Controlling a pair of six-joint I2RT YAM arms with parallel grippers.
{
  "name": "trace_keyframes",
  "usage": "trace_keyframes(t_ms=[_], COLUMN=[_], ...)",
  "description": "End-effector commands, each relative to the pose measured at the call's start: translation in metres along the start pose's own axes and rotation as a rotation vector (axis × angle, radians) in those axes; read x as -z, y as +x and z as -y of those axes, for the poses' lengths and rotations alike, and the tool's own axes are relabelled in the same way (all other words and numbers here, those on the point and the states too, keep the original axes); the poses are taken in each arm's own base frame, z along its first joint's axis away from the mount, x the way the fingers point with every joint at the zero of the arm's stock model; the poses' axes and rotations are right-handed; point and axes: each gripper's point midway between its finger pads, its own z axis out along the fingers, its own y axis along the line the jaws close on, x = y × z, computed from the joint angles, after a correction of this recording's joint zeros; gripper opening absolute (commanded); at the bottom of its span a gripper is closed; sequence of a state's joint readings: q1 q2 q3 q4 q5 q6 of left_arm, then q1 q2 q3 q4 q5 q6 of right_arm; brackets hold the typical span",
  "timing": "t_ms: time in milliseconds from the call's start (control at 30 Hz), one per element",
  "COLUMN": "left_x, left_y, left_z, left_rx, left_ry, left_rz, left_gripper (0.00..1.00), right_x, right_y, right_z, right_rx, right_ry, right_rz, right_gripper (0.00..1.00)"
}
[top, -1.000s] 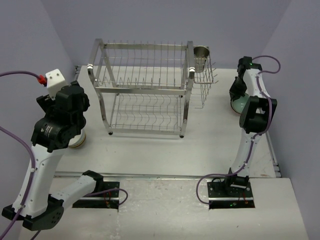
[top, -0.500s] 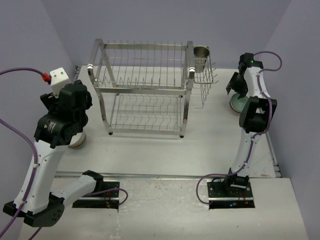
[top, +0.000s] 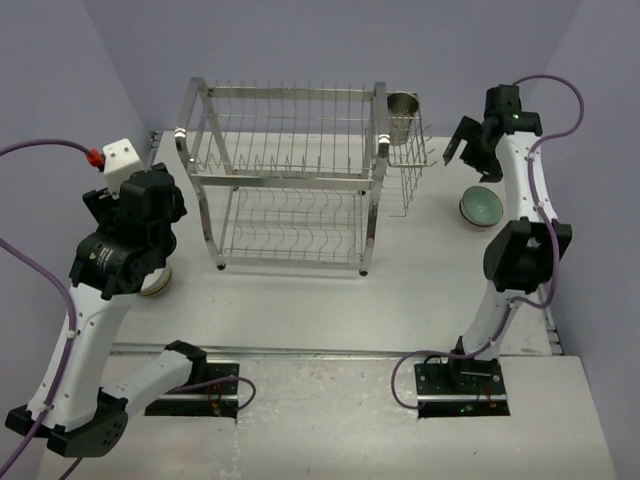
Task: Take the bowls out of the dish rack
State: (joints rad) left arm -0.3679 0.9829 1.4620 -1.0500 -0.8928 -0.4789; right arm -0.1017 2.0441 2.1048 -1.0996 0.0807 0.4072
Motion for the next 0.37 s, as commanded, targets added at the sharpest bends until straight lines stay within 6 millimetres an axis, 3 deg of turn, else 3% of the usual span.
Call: trace_keyframes(t_ms=[0, 33, 100, 167, 200, 267, 300, 333], left_x=[0.002, 0.002, 0.003, 0.003, 0.004, 0.005, 0.006, 0.006], left_y=[-0.004, -0.002, -0.002, -0.001, -0.002, -0.003, -0.004, -0.004], left_z=[0.000, 0.001, 0.000, 0.001, 0.001, 0.001, 0.001, 0.001], left_rx=[0.027, 0.024, 0.026, 0.024, 0.023, 0.027, 0.029, 0.031], left_ry=[0.020, 0.024, 0.029, 0.037, 0.038, 0.047, 0.051, 0.058], left_rz=[0.033, 0.028, 0.028, 0.026, 0.026, 0.031, 0.032, 0.032], left_gripper=[0.88, 0.88, 0.88, 0.88, 0.88, 0.88, 0.88, 0.88], right_x=[0.063, 0.063, 0.090, 0.099, 0.120, 0.130, 0.153, 0.162], right_y=[0.003, 0.012, 0.019, 0.034, 0.040, 0.054, 0.059, 0.064], right_z=[-0.021, -0.022, -0.030, -0.033, -0.042, -0.045, -0.047, -0.048], right_rx=[0.009, 0.014, 0.033, 0.051, 0.074, 0.076, 0.080, 0.088], right_ry=[-0.128, -0.137, -0.178, -0.196, -0.235, -0.282, -0.327, -0.348], right_rz=[0.091, 0.081, 0.124, 0.130, 0.166, 0.166, 0.200, 0.217], right_gripper=[0.99, 0.99, 0.99, 0.99, 0.99, 0.99, 0.99, 0.99])
